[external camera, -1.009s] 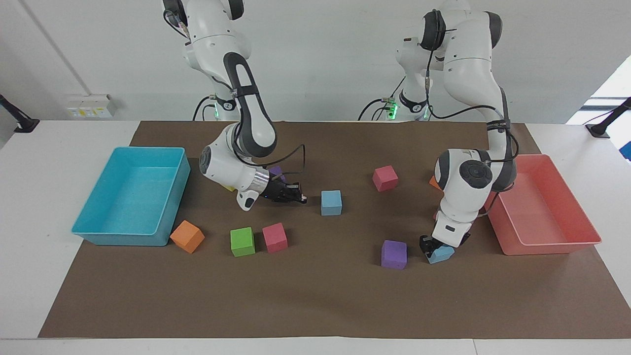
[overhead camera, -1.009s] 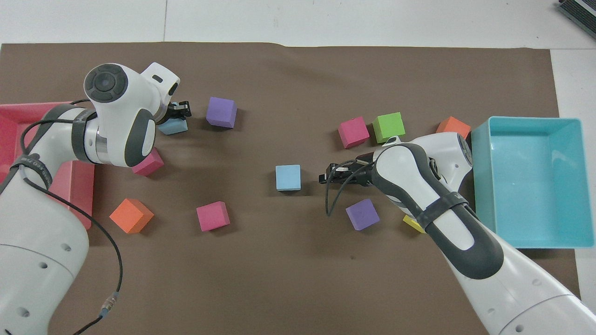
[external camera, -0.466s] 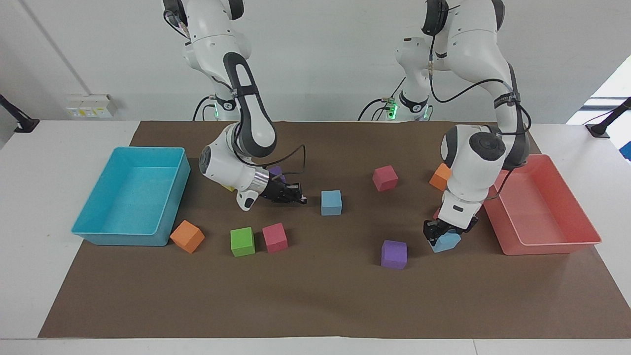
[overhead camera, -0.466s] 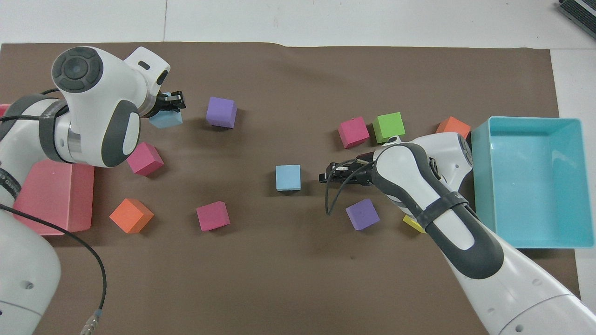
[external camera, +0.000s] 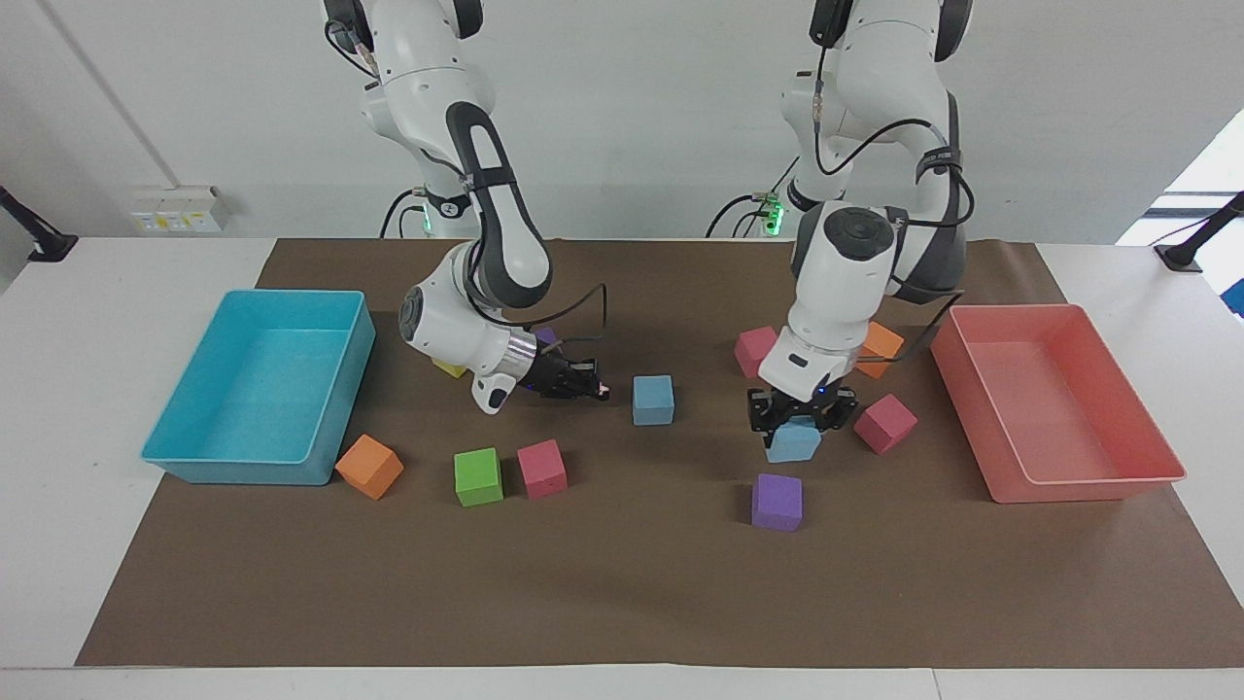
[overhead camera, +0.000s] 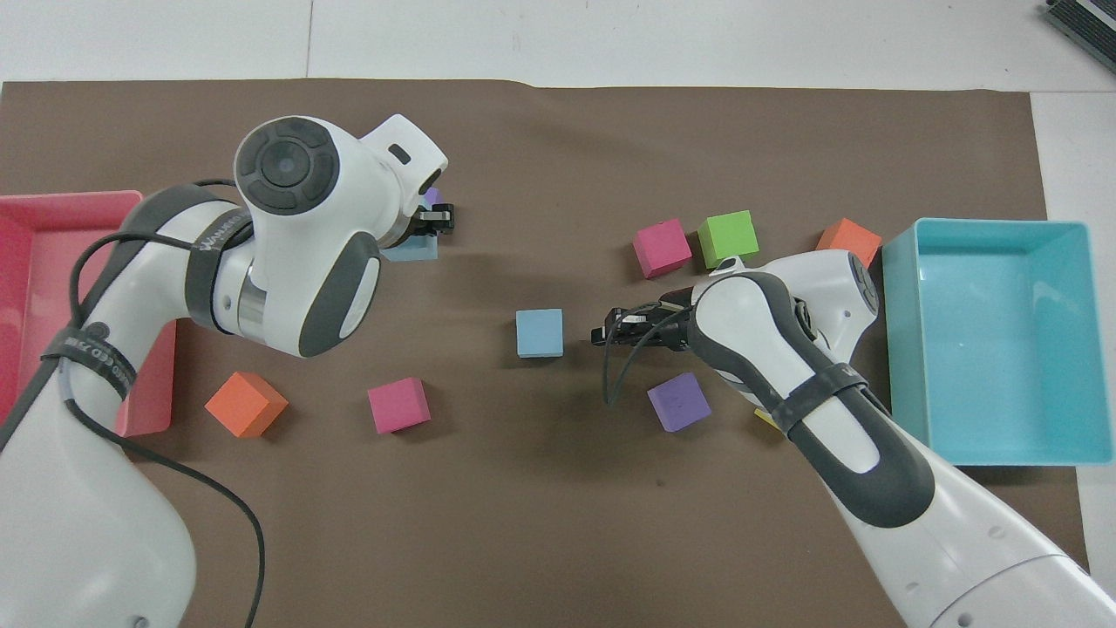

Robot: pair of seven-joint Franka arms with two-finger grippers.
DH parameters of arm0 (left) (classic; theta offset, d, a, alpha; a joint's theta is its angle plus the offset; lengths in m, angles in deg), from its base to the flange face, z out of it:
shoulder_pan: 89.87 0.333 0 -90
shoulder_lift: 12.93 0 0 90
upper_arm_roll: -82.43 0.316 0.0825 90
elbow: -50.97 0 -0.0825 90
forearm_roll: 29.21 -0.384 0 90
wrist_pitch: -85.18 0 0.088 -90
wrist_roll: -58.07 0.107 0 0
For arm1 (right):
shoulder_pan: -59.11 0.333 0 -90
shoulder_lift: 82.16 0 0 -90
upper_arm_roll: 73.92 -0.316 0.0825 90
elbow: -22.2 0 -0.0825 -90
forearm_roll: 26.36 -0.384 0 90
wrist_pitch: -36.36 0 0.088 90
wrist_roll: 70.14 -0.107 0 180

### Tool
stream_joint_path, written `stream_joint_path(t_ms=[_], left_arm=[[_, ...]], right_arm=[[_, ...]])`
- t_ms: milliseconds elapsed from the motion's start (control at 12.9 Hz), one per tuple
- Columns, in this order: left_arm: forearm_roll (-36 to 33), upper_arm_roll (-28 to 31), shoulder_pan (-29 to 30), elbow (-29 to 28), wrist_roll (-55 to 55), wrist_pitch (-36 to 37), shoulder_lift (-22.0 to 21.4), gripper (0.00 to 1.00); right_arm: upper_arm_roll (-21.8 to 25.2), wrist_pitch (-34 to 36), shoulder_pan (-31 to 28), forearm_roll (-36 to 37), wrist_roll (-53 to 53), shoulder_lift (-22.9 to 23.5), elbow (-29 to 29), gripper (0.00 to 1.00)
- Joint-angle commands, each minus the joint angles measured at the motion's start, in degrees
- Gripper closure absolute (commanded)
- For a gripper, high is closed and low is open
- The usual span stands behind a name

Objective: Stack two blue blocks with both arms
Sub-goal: 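Grasp the second light-blue cube with the left gripper and carry it toward center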

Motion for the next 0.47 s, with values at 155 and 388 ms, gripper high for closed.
stream_joint_path(t_ms=[155,388], left_arm=[[-0.27,0.90,-9.20,-0.68,-9.04,1.08,-0.53,1.00],[-0.27,0.90,-13.07,-2.17,-13.70,0.56,-0.09,1.00]], right_arm=[[-0.14,-0.80,-0.06,-2.18,1.52,0.28,-0.20,1.00],[-0.14,-0.80,0.03,-2.09,1.52,0.28,-0.20,1.00]])
